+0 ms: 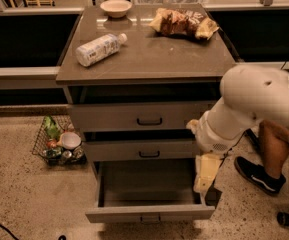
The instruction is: Close bottom drawer
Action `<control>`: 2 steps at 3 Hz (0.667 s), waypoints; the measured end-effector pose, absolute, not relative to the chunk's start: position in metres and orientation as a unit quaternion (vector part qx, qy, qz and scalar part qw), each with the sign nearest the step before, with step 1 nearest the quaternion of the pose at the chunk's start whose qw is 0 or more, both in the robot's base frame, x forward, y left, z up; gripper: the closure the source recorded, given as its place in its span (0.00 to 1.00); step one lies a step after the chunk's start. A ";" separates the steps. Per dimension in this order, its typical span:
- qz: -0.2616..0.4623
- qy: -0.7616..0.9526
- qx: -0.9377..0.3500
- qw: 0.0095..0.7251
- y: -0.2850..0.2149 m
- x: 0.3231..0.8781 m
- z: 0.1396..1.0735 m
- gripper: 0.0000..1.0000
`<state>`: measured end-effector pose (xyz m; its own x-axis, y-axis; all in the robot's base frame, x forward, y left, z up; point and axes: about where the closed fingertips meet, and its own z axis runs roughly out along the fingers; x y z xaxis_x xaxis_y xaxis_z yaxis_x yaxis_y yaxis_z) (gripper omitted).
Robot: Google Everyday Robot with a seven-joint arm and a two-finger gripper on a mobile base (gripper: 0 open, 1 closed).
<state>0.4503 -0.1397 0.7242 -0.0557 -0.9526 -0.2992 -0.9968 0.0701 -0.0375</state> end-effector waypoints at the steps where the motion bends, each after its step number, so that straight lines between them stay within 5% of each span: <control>1: 0.121 0.698 -0.694 0.127 -0.116 0.440 0.636 0.00; 2: 0.158 0.694 -0.689 0.135 -0.102 0.434 0.586 0.00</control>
Offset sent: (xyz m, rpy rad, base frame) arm -0.0227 0.0528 -0.1949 0.1956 0.1090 0.0739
